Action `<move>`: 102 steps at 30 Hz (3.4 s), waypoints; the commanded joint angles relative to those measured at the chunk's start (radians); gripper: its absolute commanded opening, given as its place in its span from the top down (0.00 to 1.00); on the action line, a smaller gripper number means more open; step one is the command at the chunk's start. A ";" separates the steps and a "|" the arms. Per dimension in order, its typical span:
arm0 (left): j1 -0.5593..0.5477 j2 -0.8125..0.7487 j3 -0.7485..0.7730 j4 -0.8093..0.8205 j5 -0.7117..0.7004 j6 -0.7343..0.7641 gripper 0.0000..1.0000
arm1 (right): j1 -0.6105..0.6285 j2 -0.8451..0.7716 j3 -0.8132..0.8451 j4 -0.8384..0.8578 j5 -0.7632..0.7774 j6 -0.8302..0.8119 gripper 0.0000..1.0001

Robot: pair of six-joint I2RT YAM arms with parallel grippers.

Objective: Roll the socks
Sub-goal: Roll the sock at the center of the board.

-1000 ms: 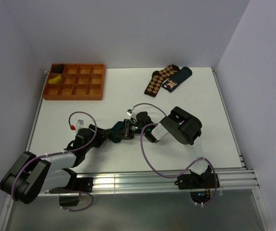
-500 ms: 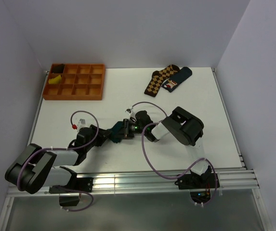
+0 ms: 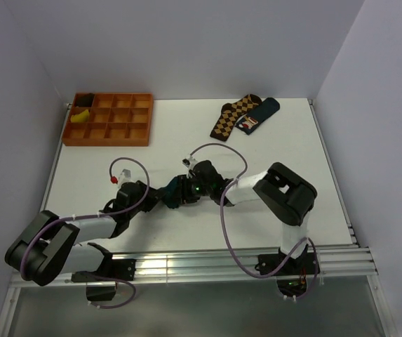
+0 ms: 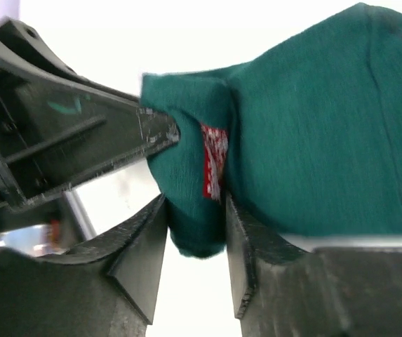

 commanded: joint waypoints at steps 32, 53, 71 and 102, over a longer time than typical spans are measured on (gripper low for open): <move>-0.070 0.019 0.164 -0.307 -0.081 0.066 1.00 | 0.382 -0.125 -0.020 -0.008 0.847 -0.643 0.38; -0.083 0.027 0.155 -0.275 -0.050 0.038 1.00 | 0.422 0.031 0.026 -0.011 0.976 -0.623 0.85; -0.080 -0.059 0.146 -0.283 -0.083 0.040 0.41 | 0.167 -0.058 -0.009 -0.099 0.297 -0.425 1.00; 0.052 -0.113 -0.006 -0.090 -0.046 0.002 0.37 | -0.084 0.185 0.245 -0.287 -0.291 -0.160 1.00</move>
